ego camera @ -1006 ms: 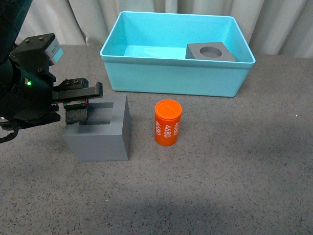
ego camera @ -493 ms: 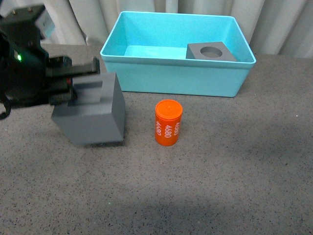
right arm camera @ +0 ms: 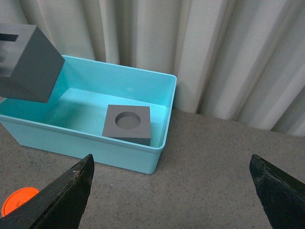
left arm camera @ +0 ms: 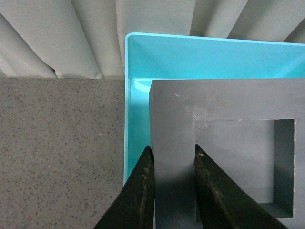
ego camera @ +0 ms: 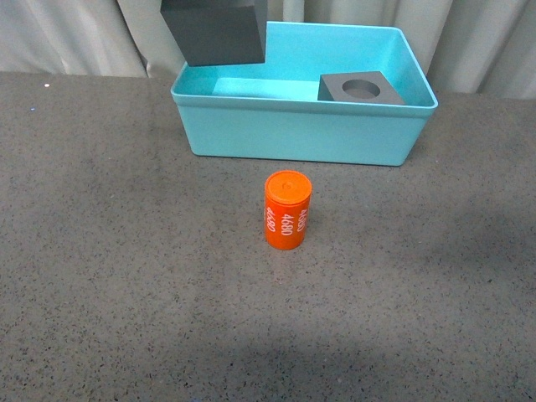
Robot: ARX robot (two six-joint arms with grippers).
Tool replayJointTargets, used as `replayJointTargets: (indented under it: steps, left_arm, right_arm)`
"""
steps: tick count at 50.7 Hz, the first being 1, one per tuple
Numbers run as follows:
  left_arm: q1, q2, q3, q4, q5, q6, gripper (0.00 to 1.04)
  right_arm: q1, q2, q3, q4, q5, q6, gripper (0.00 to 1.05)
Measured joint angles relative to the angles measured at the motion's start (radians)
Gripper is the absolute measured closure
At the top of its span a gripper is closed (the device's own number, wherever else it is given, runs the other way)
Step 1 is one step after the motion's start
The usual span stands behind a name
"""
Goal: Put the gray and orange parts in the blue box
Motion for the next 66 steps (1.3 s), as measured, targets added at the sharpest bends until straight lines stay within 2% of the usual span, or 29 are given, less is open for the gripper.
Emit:
replayJointTargets:
  steps: [11, 19, 38, 49, 58, 66]
  left_arm:
    - [0.015, 0.115, 0.109, -0.038, -0.005, 0.004, 0.87]
    - [0.018, 0.194, 0.209, -0.139, -0.024, 0.007, 0.87]
    - [-0.002, 0.269, 0.293, -0.277, -0.044, -0.004, 0.86]
    - [-0.004, 0.274, 0.302, -0.285, -0.062, -0.036, 0.42]
    - [-0.009, 0.147, 0.164, -0.12, -0.084, -0.051, 0.06]
    - [-0.01, -0.113, -0.11, 0.105, -0.144, -0.074, 0.07]
  right_arm:
    - [0.0, 0.0, 0.0, 0.0, 0.0, 0.0, 0.1]
    - [0.0, 0.0, 0.0, 0.0, 0.0, 0.0, 0.1]
    - [0.0, 0.0, 0.0, 0.0, 0.0, 0.0, 0.1]
    - [0.0, 0.0, 0.0, 0.0, 0.0, 0.0, 0.1]
    - [0.0, 0.0, 0.0, 0.0, 0.0, 0.0, 0.1]
    - [0.0, 0.0, 0.0, 0.0, 0.0, 0.0, 0.1]
